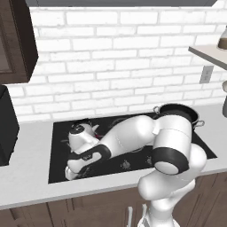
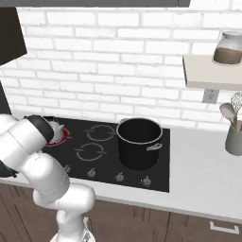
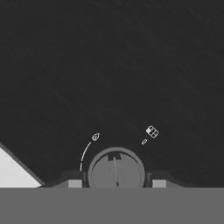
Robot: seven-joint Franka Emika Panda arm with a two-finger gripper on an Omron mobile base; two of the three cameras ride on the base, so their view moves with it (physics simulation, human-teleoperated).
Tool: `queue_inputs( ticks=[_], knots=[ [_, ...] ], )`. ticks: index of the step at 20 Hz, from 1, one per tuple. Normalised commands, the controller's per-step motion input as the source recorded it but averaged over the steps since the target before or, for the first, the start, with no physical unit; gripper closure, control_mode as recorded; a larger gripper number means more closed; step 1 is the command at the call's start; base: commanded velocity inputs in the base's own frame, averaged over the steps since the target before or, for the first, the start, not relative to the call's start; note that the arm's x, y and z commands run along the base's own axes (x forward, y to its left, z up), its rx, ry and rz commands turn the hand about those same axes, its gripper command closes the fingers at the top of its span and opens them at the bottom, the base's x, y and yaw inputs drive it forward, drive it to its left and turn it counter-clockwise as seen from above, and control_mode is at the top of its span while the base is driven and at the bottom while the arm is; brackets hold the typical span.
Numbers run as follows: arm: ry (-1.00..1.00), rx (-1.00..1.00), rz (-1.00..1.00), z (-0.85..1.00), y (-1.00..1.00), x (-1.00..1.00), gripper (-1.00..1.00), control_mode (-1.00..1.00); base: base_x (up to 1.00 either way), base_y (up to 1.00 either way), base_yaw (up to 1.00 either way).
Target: Pick the kettle from the counter and place it on a stove burner. Then turn the burner on.
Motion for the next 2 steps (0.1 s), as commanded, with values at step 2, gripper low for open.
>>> queue_inputs(
  ticks=[2],
  knots=[
    [0.00, 0.00, 0.36, 0.00, -0.06, -0.07, 1.00, -1.00, 0.00, 0.00, 0.00]
  ],
)
